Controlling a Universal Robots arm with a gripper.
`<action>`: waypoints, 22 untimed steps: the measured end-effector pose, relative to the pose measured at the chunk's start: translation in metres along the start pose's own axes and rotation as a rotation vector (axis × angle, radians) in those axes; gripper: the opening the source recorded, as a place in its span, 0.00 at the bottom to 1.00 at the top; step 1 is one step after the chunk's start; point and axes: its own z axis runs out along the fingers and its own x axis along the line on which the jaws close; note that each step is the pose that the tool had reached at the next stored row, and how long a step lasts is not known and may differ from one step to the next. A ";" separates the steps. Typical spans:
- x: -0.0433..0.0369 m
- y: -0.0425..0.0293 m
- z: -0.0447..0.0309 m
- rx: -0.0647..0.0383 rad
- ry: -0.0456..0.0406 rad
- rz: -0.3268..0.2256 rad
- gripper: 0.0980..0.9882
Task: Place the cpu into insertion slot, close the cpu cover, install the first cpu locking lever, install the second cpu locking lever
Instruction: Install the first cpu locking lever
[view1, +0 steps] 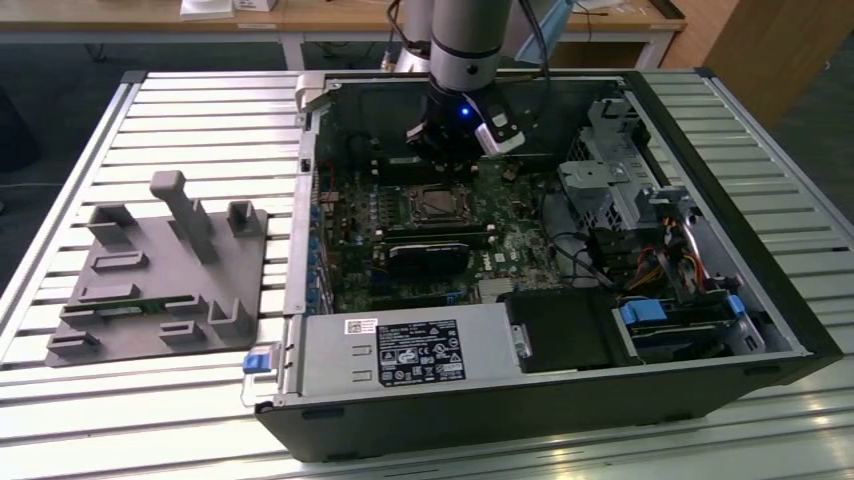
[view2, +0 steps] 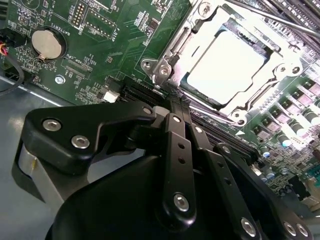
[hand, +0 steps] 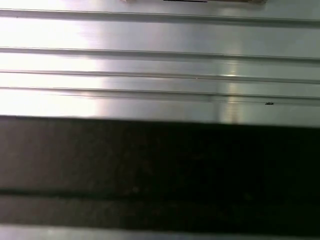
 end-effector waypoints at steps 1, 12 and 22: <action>0.0000 0.0000 0.0001 0.000 0.0001 0.000 0.01; 0.0000 0.0003 -0.0021 0.000 -0.0001 0.000 0.01; 0.0001 0.0000 0.0011 0.018 0.0007 0.000 0.01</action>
